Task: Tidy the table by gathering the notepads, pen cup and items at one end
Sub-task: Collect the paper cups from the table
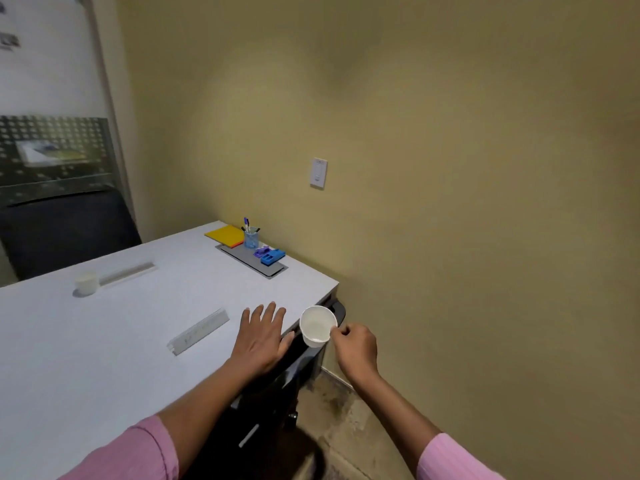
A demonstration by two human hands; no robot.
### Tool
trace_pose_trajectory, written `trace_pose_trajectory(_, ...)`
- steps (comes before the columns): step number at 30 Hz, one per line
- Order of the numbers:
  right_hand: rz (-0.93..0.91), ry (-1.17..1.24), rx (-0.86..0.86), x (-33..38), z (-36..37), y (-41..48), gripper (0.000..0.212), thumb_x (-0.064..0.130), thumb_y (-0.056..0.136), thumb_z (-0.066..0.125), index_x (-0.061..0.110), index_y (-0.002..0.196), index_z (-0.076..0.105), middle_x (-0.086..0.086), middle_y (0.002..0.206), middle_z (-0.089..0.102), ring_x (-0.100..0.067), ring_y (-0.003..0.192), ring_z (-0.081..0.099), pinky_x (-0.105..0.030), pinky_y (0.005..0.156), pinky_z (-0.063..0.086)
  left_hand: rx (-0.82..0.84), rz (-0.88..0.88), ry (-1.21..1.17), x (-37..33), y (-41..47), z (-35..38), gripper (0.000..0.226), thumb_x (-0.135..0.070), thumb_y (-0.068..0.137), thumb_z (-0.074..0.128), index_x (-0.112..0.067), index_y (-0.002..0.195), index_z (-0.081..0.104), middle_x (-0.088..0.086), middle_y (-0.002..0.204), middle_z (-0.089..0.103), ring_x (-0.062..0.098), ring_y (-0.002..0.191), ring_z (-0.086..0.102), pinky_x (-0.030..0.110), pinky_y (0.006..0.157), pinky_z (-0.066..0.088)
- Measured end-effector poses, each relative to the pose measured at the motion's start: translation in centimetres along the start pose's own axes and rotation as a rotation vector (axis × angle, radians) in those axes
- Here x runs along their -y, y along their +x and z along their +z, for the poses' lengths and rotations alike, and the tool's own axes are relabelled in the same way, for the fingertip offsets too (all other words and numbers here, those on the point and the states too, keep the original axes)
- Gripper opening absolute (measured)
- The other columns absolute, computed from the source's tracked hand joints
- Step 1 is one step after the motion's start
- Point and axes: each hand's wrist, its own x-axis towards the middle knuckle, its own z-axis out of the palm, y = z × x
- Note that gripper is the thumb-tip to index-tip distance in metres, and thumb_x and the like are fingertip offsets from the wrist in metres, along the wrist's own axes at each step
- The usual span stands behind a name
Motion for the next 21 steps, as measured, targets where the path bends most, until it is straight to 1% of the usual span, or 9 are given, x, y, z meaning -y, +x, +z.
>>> trace_pose_trajectory(4, -0.04, 0.074, 0.102, 0.1, 1.0, 4.7, 0.038, 0.021, 0.079, 0.057, 0.017, 0.05, 0.032, 0.003, 0.048, 0.033, -0.017, 0.049, 0.029, -0.032, 0.051, 0.023, 0.0, -0.106, 0.015, -0.2, 1.3, 0.3, 0.064, -0.058, 0.094, 0.023, -0.022, 0.147, 0.025, 0.008, 0.158, 0.023, 0.032, 0.143, 0.022, 0.051, 0.117, 0.011)
trace_pose_trajectory(8, -0.098, 0.103, 0.208, 1.0, 3.5, 9.3, 0.042, 0.018, 0.08, 0.056, 0.019, 0.048, 0.029, 0.007, 0.043, 0.028, -0.013, 0.044, 0.024, -0.026, 0.044, 0.02, -0.014, -0.243, 0.012, 1.7, 3.4, 0.5, 0.062, -0.056, 0.096, 0.023, -0.021, 0.147, 0.024, 0.008, 0.158, 0.023, 0.03, 0.142, 0.023, 0.05, 0.116, 0.012)
trace_pose_trajectory(10, -0.117, 0.062, 0.263, 1.6, 5.1, 11.5, 0.037, 0.021, 0.082, 0.055, 0.016, 0.052, 0.033, 0.006, 0.046, 0.031, -0.013, 0.043, 0.024, -0.025, 0.042, 0.018, -0.009, -0.301, 0.023, 3.0, 4.5, 1.0, 0.061, -0.055, 0.096, 0.023, -0.021, 0.146, 0.024, 0.008, 0.158, 0.022, 0.03, 0.142, 0.023, 0.049, 0.116, 0.012)
trace_pose_trajectory(12, -0.136, 0.054, 0.306, 2.2, 7.1, 13.6, 0.03, 0.023, 0.082, 0.053, 0.015, 0.058, 0.039, 0.002, 0.051, 0.036, -0.016, 0.046, 0.027, -0.025, 0.045, 0.019, -0.012, -0.341, 0.053, 4.5, 5.7, 1.5, 0.06, -0.055, 0.096, 0.022, -0.021, 0.146, 0.024, 0.007, 0.158, 0.022, 0.029, 0.142, 0.023, 0.048, 0.116, 0.013)
trace_pose_trajectory(15, -0.14, 0.095, 0.4, 2.9, 10.3, 16.5, 0.028, 0.022, 0.082, 0.054, 0.013, 0.06, 0.042, -0.002, 0.056, 0.041, -0.019, 0.052, 0.033, -0.028, 0.052, 0.026, 0.013, -0.411, 0.082, 6.6, 7.4, 2.5, 0.06, -0.055, 0.096, 0.023, -0.021, 0.145, 0.024, 0.006, 0.157, 0.023, 0.029, 0.141, 0.025, 0.047, 0.115, 0.016)
trace_pose_trajectory(18, -0.185, 0.054, 0.452, 3.5, 13.3, 19.4, 0.028, 0.024, 0.084, 0.055, 0.012, 0.06, 0.047, -0.003, 0.057, 0.047, -0.019, 0.054, 0.04, -0.029, 0.053, 0.03, 0.043, -0.437, 0.08, 8.3, 9.2, 3.4, 0.061, -0.054, 0.097, 0.024, -0.019, 0.147, 0.023, 0.007, 0.158, 0.02, 0.03, 0.142, 0.022, 0.049, 0.115, 0.013)
trace_pose_trajectory(21, -0.182, 0.059, 0.491, 4.2, 16.1, 22.3, 0.028, 0.023, 0.086, 0.056, 0.011, 0.061, 0.048, -0.003, 0.058, 0.048, -0.019, 0.053, 0.041, -0.028, 0.052, 0.03, 0.05, -0.488, 0.105, 9.7, 11.2, 3.8, 0.061, -0.052, 0.097, 0.025, -0.018, 0.148, 0.022, 0.007, 0.159, 0.018, 0.03, 0.143, 0.02, 0.049, 0.116, 0.012)
